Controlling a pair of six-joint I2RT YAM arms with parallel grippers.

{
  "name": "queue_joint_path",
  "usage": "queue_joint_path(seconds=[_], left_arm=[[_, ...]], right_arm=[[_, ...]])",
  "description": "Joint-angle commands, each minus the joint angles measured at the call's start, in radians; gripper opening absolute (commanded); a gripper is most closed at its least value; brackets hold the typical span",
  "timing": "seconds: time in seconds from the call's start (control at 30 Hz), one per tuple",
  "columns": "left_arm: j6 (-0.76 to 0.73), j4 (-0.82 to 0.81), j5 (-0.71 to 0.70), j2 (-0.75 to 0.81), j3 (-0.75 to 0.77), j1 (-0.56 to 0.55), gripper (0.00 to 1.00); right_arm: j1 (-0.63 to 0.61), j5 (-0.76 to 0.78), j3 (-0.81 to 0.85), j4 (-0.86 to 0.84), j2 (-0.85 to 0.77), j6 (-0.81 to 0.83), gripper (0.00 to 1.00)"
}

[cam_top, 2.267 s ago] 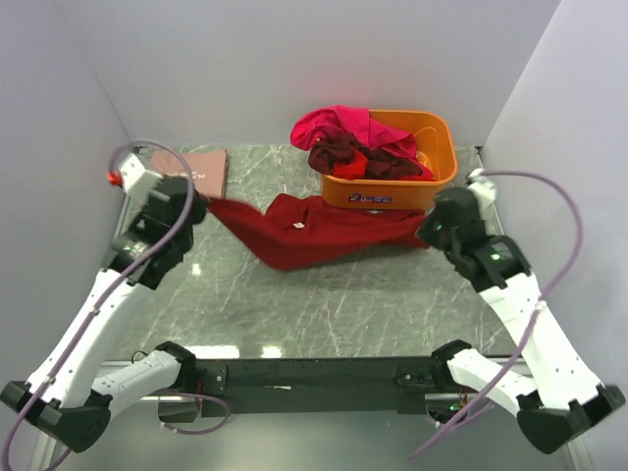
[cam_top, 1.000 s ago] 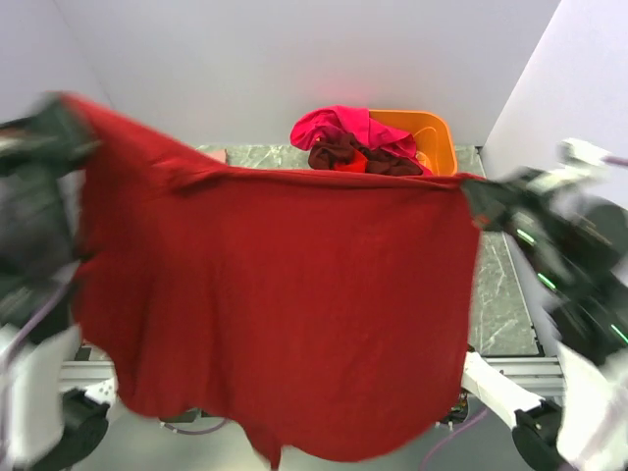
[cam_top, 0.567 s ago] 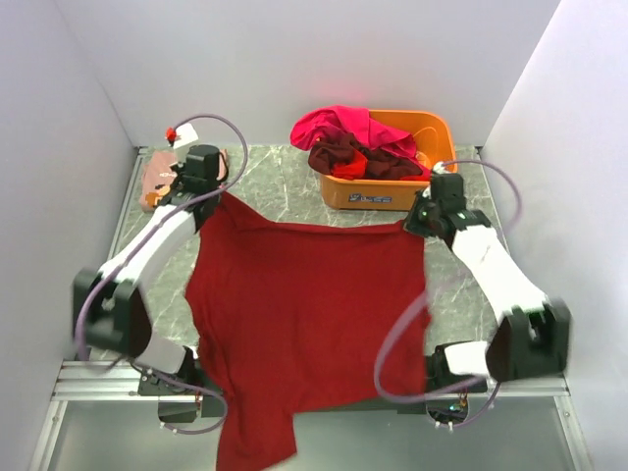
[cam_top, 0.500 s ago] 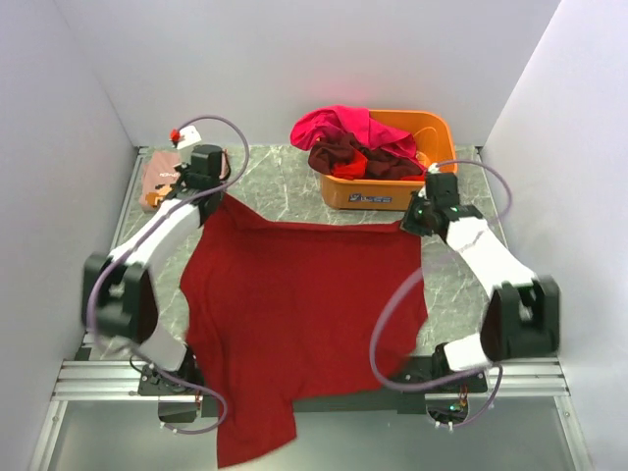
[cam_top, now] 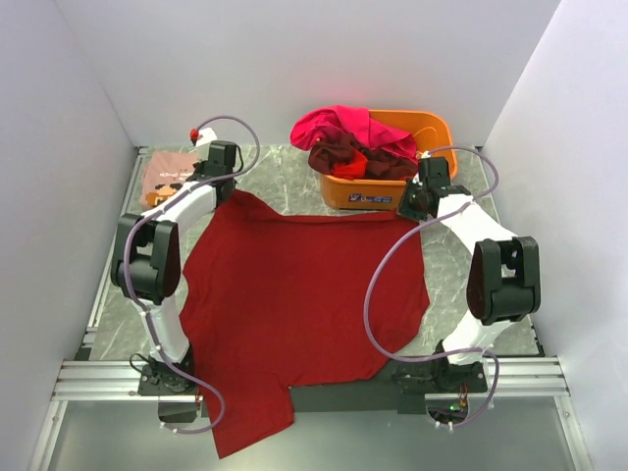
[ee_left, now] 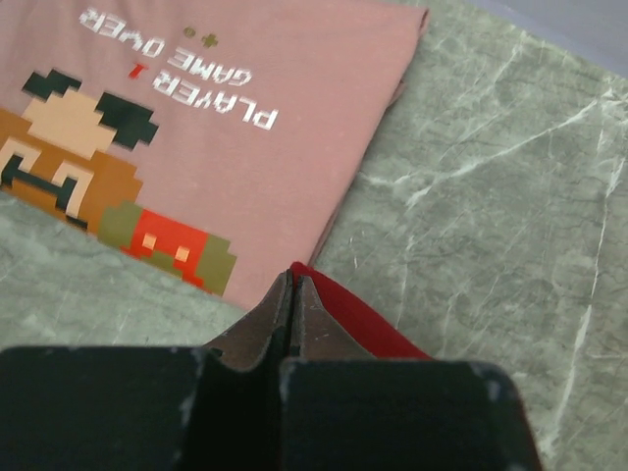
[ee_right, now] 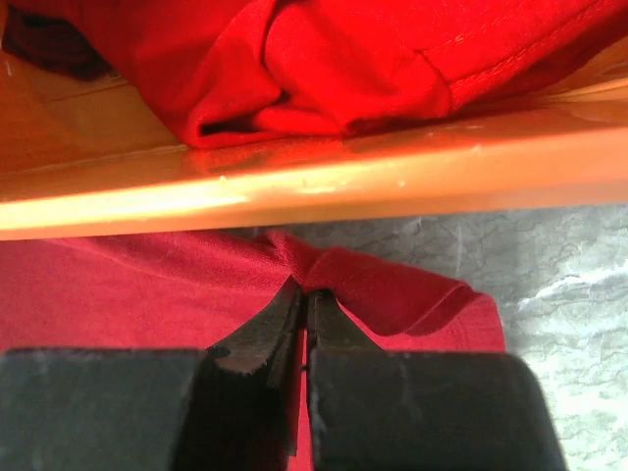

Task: Fold and stack the t-shirts
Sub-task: Fold the tshirt

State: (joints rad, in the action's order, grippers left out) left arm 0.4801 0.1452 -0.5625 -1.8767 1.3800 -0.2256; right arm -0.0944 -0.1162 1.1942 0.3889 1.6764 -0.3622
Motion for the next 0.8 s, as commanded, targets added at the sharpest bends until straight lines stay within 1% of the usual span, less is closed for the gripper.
queue_joint_path(seconds=[0.0,0.07,0.1,0.17,0.2,0.27,0.3,0.33,0.37,0.4,0.57,0.73,0.77], left_arm=[[0.078,0.054,-0.028,0.105,0.016,0.005,0.01],[0.121,0.125,-0.033,0.163,-0.016,0.005,0.01],[0.171,0.149,-0.027,0.183,-0.028,0.003,0.01],[0.227,0.237,-0.024,0.244,-0.068,0.003,0.01],[0.297,0.282,-0.025,0.263,-0.078,0.002,0.01],[0.359,0.382,-0.010,0.322,-0.113,0.002,0.01],[0.418,0.410,-0.005,0.344,-0.130,-0.006,0.01],[0.446,0.437,-0.007,0.364,-0.146,-0.011,0.01],[0.477,0.515,-0.013,0.407,-0.174,-0.015,0.01],[0.545,0.548,-0.026,0.427,-0.188,-0.032,0.01],[0.673,0.706,-0.066,0.580,-0.271,-0.116,0.01],[0.790,0.904,-0.086,0.704,-0.329,-0.147,0.01],[0.808,0.930,-0.100,0.749,-0.338,-0.152,0.01]], right_arm=[[0.009,0.012,0.032,-0.002,-0.009,0.025,0.00],[0.010,0.000,0.022,0.008,-0.021,0.022,0.00],[0.010,-0.014,0.016,0.017,-0.035,0.025,0.00],[0.009,-0.022,0.008,0.033,-0.050,0.025,0.00],[0.009,-0.022,0.005,0.041,-0.061,0.031,0.00],[0.009,-0.023,-0.001,0.062,-0.073,0.034,0.00],[0.009,-0.028,-0.007,0.067,-0.086,0.035,0.00],[0.009,-0.043,-0.011,0.071,-0.090,0.039,0.00],[0.009,-0.046,-0.016,0.073,-0.096,0.040,0.00],[0.009,-0.046,-0.019,0.079,-0.104,0.037,0.00],[0.009,-0.036,-0.025,0.134,-0.138,0.040,0.00],[0.007,-0.034,-0.051,0.146,-0.185,0.048,0.00],[0.008,-0.034,-0.053,0.156,-0.194,0.051,0.00]])
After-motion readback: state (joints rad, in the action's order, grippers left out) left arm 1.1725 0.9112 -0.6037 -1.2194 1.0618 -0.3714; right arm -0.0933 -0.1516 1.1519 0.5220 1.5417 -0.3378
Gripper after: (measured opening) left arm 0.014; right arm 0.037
